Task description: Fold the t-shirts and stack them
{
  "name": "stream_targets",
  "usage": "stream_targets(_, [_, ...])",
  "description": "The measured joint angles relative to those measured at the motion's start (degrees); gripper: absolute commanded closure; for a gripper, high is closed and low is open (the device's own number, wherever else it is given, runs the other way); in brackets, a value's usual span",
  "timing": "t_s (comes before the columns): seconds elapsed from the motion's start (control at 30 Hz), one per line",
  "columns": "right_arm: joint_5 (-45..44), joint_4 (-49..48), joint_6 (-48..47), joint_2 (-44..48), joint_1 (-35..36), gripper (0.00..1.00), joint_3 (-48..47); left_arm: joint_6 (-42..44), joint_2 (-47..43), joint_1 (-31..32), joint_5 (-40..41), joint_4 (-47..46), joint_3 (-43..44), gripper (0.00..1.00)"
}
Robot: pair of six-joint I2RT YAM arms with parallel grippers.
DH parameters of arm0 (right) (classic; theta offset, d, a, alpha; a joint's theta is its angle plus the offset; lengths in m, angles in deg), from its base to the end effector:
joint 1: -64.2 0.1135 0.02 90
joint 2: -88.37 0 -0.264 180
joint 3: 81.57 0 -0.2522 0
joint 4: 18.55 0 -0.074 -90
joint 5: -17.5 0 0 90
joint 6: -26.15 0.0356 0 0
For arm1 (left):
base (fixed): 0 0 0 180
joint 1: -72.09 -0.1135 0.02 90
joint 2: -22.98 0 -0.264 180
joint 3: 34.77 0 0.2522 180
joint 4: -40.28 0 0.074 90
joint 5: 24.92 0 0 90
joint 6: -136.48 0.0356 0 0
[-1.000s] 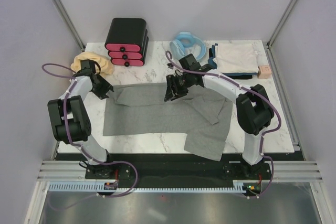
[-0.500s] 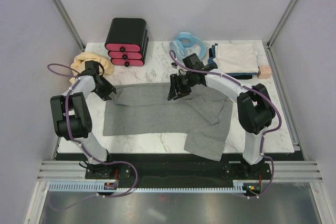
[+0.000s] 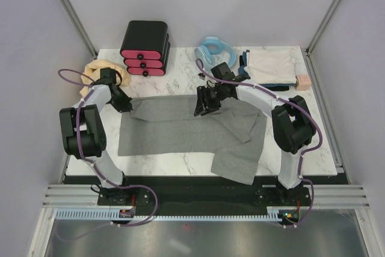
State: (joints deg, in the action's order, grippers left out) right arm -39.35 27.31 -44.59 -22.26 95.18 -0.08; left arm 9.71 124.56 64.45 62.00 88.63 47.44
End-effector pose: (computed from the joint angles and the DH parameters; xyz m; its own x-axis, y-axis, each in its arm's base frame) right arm 0.3455 0.2301 0.2196 -0.9104 -0.2245 -0.3476 -0.4017 0.6807 0.6126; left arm 0.3496 0.0450 0.1871 -0.6673 -0.6926 -0.2739 -0.6392 0.7213 -0.2668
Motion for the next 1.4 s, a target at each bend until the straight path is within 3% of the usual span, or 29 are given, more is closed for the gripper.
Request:
stream_targets(0.5, [-6.71, 3.41, -0.87, -3.85, -0.04, 0.50, -0.02, 9.05, -10.64, 1.18, 4.02, 6.23, 4.22, 0.98])
stream_targets(0.83, [-9.55, 6.56, -1.03, -7.91, -0.09, 0.47, -3.45, 12.66, -8.46, 3.28, 7.30, 13.55, -0.85, 0.98])
stream_targets(1.0, [-11.32, 5.95, -0.52, -8.31, -0.26, 0.55, -5.81, 12.39, -3.91, 3.23, 12.44, 15.87, -1.36, 0.98])
stream_targets(1.4, [-16.22, 3.41, 0.42, -11.19, -2.71, 0.57, -5.16, 12.13, -1.92, 3.28, 18.21, 16.76, -1.62, 0.98])
